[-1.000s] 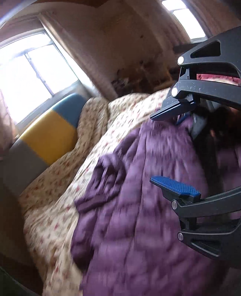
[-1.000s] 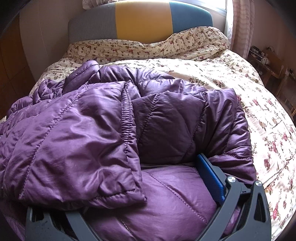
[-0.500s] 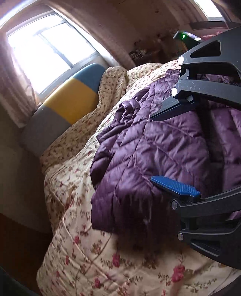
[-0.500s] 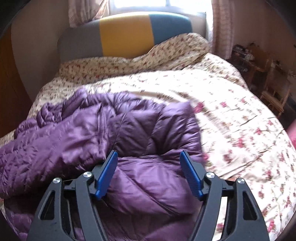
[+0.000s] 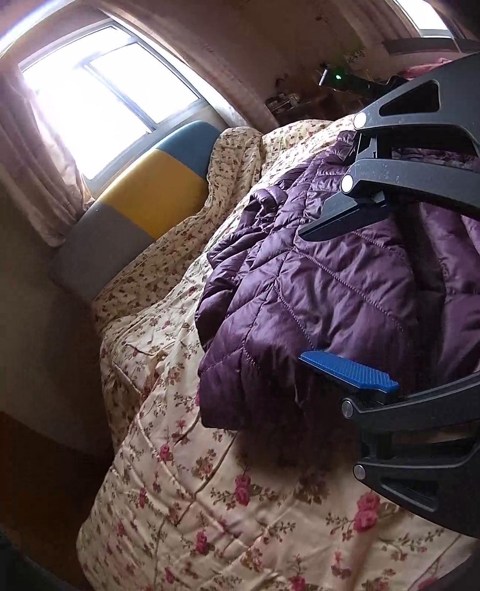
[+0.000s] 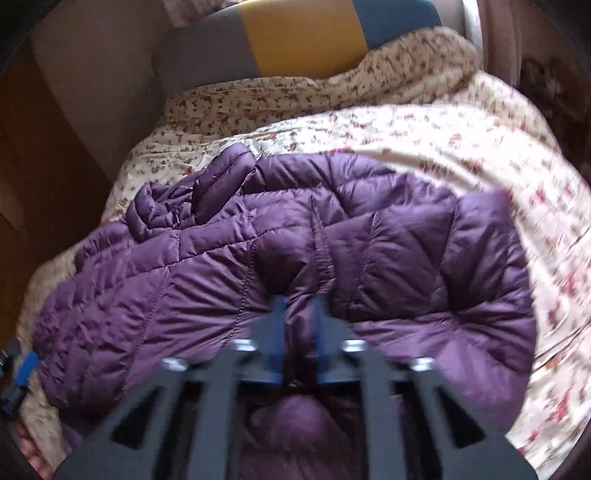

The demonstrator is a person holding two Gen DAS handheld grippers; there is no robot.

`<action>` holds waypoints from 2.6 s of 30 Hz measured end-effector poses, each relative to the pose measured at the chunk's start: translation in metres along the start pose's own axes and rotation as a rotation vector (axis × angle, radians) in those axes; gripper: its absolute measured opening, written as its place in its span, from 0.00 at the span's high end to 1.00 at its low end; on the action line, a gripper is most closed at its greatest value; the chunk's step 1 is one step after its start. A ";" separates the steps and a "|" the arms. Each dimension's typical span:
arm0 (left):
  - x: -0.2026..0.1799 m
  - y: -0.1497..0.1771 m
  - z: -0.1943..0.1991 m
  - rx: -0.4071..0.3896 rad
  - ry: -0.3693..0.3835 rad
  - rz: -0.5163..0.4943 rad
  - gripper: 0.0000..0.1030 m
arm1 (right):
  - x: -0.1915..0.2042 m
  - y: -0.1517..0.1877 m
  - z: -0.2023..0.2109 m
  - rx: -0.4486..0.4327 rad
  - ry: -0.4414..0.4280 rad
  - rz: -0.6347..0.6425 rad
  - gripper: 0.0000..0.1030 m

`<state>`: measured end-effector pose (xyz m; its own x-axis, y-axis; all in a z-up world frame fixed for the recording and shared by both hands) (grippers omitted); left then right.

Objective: Fold large clothes

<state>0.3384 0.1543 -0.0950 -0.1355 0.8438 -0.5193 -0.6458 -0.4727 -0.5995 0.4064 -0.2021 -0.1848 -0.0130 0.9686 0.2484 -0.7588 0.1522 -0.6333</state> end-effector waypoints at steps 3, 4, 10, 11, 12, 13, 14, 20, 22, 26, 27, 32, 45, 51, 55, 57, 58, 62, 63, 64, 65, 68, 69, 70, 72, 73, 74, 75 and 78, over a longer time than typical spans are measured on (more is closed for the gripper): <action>-0.004 0.000 -0.005 0.002 -0.011 -0.035 0.41 | -0.004 0.002 0.007 -0.032 0.066 0.038 0.97; -0.006 0.000 -0.008 0.006 -0.015 -0.045 0.41 | -0.007 0.004 0.009 -0.040 0.092 0.045 0.97; -0.016 -0.003 -0.039 0.040 -0.058 -0.096 0.41 | -0.031 0.008 0.014 -0.047 0.215 0.026 0.98; -0.018 -0.003 -0.045 0.047 -0.070 -0.103 0.41 | -0.034 0.010 0.014 -0.046 0.234 0.025 0.98; -0.019 -0.004 -0.053 0.058 -0.085 -0.114 0.41 | -0.039 0.013 0.013 -0.042 0.250 0.020 0.98; -0.020 -0.003 -0.059 0.065 -0.101 -0.125 0.41 | -0.042 0.015 0.011 -0.036 0.259 0.012 0.98; -0.021 -0.003 -0.066 0.072 -0.119 -0.136 0.41 | -0.045 0.017 0.009 -0.031 0.265 0.004 0.98; -0.022 0.014 -0.107 0.124 -0.261 -0.296 0.41 | -0.060 0.035 -0.006 -0.038 0.274 -0.010 1.00; -0.021 0.019 -0.110 0.100 -0.287 -0.323 0.41 | -0.059 0.036 -0.008 -0.043 0.275 -0.009 0.99; -0.017 0.021 -0.109 0.091 -0.282 -0.314 0.41 | -0.058 0.034 -0.009 -0.044 0.281 -0.004 0.99; -0.017 0.021 -0.108 0.092 -0.282 -0.316 0.41 | -0.056 0.033 -0.009 -0.043 0.287 0.001 0.99; -0.029 0.019 -0.102 0.102 -0.276 -0.329 0.25 | -0.049 0.028 -0.001 -0.034 0.308 0.045 0.93; -0.079 0.005 -0.075 -0.001 -0.196 -0.371 0.21 | 0.029 -0.009 0.020 -0.168 0.140 0.152 0.33; -0.084 0.009 -0.100 0.029 -0.206 -0.411 0.21 | 0.051 -0.007 -0.025 -0.104 0.124 0.211 0.24; -0.072 0.019 -0.121 0.070 -0.226 -0.420 0.21 | 0.046 0.000 -0.047 -0.081 0.127 0.220 0.22; -0.069 0.024 -0.128 0.072 -0.230 -0.432 0.20 | 0.043 0.004 -0.055 -0.080 0.115 0.213 0.20; -0.069 0.027 -0.130 0.067 -0.240 -0.445 0.20 | 0.041 0.005 -0.058 -0.074 0.105 0.206 0.20; -0.065 0.030 -0.134 0.066 -0.238 -0.442 0.19 | 0.036 0.008 -0.063 -0.077 0.074 0.183 0.20; -0.064 0.030 -0.135 0.066 -0.235 -0.438 0.19 | 0.036 0.009 -0.062 -0.078 0.073 0.183 0.20; -0.063 0.031 -0.135 0.067 -0.236 -0.437 0.19 | 0.036 0.008 -0.061 -0.076 0.072 0.181 0.20; -0.063 0.031 -0.136 0.067 -0.239 -0.439 0.19 | 0.036 0.009 -0.062 -0.076 0.068 0.179 0.20; -0.064 0.032 -0.137 0.066 -0.244 -0.441 0.19 | 0.036 0.008 -0.062 -0.077 0.063 0.175 0.20; -0.063 0.032 -0.138 0.066 -0.243 -0.440 0.19 | 0.036 0.008 -0.062 -0.077 0.061 0.174 0.20; -0.064 0.032 -0.138 0.066 -0.242 -0.439 0.19 | 0.036 0.008 -0.062 -0.078 0.059 0.172 0.20; -0.064 0.033 -0.137 0.065 -0.240 -0.437 0.19 | 0.036 0.007 -0.062 -0.079 0.057 0.171 0.20; -0.064 0.032 -0.138 0.066 -0.241 -0.437 0.19 | 0.036 0.006 -0.062 -0.080 0.057 0.171 0.19; -0.064 0.032 -0.138 0.066 -0.240 -0.437 0.19 | 0.035 0.006 -0.062 -0.080 0.056 0.170 0.19; -0.063 0.032 -0.138 0.066 -0.240 -0.436 0.19 | 0.036 0.006 -0.062 -0.079 0.057 0.171 0.19; -0.064 0.032 -0.138 0.066 -0.240 -0.437 0.19 | 0.036 0.006 -0.062 -0.079 0.059 0.172 0.19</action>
<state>0.4304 0.0503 -0.1653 -0.0060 0.9976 -0.0694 -0.7259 -0.0521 -0.6859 0.4417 -0.1543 -0.2255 -0.0984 0.9911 0.0900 -0.6953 -0.0038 -0.7187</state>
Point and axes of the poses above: each gripper's, at about its wrist camera, not at the fingertips, and z roughly against the way its jaws point, x to its left, y to its underside, the point moved 3 cm from there along -z, roughly the way its jaws point, and after that the axes turned 3 degrees about -y, right-handed, at the moved point
